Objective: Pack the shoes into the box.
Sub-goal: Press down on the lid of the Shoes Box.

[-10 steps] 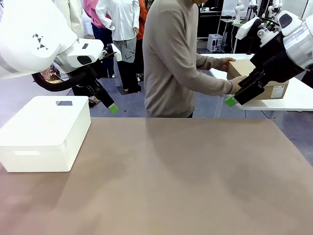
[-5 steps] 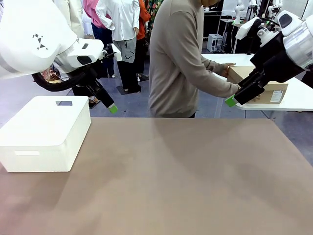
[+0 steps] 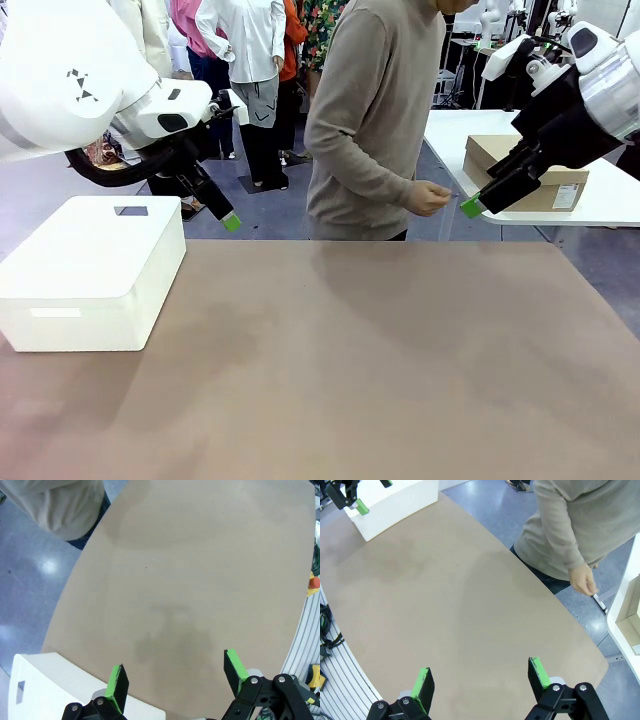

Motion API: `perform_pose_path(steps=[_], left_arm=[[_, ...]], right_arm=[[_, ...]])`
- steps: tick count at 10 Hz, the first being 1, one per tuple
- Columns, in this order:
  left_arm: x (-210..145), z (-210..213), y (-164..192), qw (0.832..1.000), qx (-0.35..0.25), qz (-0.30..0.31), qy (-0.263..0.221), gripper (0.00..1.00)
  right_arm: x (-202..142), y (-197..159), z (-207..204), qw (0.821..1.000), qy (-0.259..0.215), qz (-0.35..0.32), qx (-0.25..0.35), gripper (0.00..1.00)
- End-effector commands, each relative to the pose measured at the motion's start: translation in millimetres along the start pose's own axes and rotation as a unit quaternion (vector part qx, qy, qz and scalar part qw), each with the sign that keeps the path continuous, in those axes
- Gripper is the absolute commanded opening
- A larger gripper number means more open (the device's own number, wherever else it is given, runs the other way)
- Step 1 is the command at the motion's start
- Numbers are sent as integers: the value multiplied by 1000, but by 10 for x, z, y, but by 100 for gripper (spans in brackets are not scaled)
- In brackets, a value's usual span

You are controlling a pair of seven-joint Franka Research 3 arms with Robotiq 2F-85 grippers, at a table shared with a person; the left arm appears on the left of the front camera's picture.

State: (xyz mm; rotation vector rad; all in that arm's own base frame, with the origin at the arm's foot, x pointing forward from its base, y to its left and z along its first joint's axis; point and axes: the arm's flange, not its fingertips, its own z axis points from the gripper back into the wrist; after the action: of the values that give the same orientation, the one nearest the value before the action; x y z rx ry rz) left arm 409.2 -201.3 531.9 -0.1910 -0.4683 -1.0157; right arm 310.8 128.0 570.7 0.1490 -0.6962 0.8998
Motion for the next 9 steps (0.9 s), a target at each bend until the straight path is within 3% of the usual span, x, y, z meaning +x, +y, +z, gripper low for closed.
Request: perform_pose_path(steps=[1,9], left_arm=[[-44,1,-21,1000,3,6,-2,100],[-44,1,-21,1000,3,6,-2,100]], right_arm=[[-5,16,-3,1000,6,-8,-5,100],[-5,16,-3,1000,6,-8,-5,100]])
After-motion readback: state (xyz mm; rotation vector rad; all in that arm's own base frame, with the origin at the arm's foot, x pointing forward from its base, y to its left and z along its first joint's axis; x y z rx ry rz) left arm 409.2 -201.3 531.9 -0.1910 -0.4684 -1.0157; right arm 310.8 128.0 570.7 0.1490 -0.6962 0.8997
